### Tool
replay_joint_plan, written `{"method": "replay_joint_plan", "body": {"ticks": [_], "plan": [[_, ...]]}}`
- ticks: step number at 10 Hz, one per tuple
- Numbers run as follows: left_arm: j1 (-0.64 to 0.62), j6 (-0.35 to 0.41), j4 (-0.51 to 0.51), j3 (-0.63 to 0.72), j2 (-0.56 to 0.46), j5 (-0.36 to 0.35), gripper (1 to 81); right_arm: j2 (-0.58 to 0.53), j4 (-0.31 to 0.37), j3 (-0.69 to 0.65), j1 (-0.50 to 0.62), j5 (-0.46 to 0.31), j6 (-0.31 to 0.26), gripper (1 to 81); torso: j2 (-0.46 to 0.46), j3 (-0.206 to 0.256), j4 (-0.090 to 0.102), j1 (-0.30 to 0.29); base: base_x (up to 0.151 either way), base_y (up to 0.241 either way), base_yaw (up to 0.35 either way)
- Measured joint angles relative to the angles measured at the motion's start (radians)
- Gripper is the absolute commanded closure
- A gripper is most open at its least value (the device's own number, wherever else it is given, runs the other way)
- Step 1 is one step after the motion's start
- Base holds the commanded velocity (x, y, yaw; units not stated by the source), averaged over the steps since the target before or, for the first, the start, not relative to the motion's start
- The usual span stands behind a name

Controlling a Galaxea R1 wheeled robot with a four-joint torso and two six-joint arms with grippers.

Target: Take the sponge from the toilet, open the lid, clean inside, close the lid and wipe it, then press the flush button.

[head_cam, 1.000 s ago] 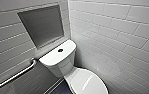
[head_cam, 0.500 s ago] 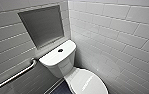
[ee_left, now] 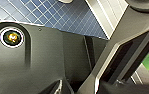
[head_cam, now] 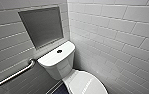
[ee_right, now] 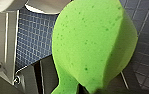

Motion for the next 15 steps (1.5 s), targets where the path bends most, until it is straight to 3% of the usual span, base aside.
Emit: {"method": "replay_joint_plan", "body": {"ticks": [2,4,5,11,15], "plan": [[-0.020,-0.031,-0.001,0.013,-0.011,0.010,1.0,0.000,-0.008,0.013,-0.003,0.001,0.000,81.1,-0.020,0.000,-0.049,0.011,0.000,0.000,0.000],[-0.044,-0.047,-0.004,0.014,-0.018,0.009,1.0,0.000,-0.009,0.014,-0.011,0.002,0.000,81.1,-0.025,0.000,-0.109,0.014,0.000,0.000,0.000],[-0.057,-0.047,-0.014,0.014,-0.018,0.009,1.0,-0.001,-0.013,0.014,-0.018,0.000,0.000,81.1,-0.025,0.000,-0.125,0.014,0.000,0.000,0.000],[-0.241,-0.047,-0.165,0.021,-0.015,0.066,1.0,-0.002,-0.030,0.015,-0.077,0.002,-0.001,81.1,-0.026,0.000,-0.127,0.015,0.000,0.000,0.000],[-0.344,-0.047,-0.276,-0.021,0.069,0.118,1.0,0.040,-0.037,-0.008,-0.113,0.010,-0.003,81.1,-0.026,0.000,-0.127,0.015,0.000,0.000,0.000]]}}
